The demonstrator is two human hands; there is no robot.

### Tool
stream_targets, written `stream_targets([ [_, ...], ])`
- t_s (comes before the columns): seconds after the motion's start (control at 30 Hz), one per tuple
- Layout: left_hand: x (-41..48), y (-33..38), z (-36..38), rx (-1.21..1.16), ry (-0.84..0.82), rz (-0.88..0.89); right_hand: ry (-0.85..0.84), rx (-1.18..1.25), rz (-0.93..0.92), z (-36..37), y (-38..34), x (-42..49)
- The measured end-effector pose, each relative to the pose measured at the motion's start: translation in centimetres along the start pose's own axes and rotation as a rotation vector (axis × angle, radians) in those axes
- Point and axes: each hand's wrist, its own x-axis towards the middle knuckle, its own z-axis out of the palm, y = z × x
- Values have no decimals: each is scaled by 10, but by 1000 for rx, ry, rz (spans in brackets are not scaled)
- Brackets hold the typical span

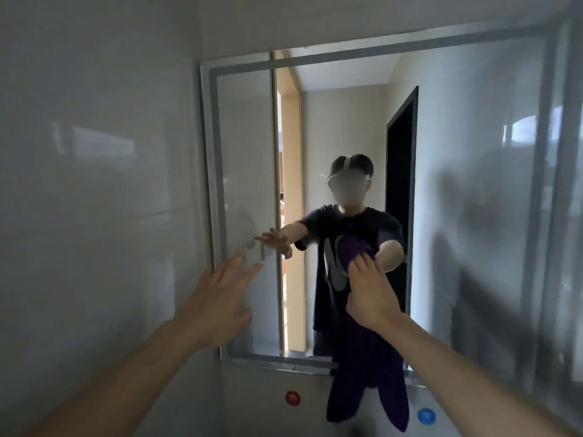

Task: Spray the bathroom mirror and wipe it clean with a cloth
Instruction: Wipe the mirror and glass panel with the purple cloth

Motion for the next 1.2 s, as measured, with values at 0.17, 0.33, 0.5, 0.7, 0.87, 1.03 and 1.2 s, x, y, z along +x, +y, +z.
stream_targets([
  [0.17, 9, 46, 6, -201, -99, -24, 89, 436, 141, -2, 0, -62],
  [0.33, 28, 103, 10, -328, -202, 17, 138, 757, 298, -53, 14, -85],
  [0.5, 51, 167, -10, -661, -280, 128, 112, 969, 303, -116, 23, -102],
  [0.7, 29, 231, -27, -1046, -554, 311, 77, 1141, 525, -149, 33, -130],
  [0.87, -6, 272, 13, -1392, -747, 276, 102, 1178, 721, -139, 60, -159],
  [1.03, -26, 292, 38, -1549, -827, 261, -133, 984, 714, -139, 82, -175],
  [1.2, -31, 309, 47, -1559, -759, 114, -248, 1004, 606, -118, 97, -192],
])
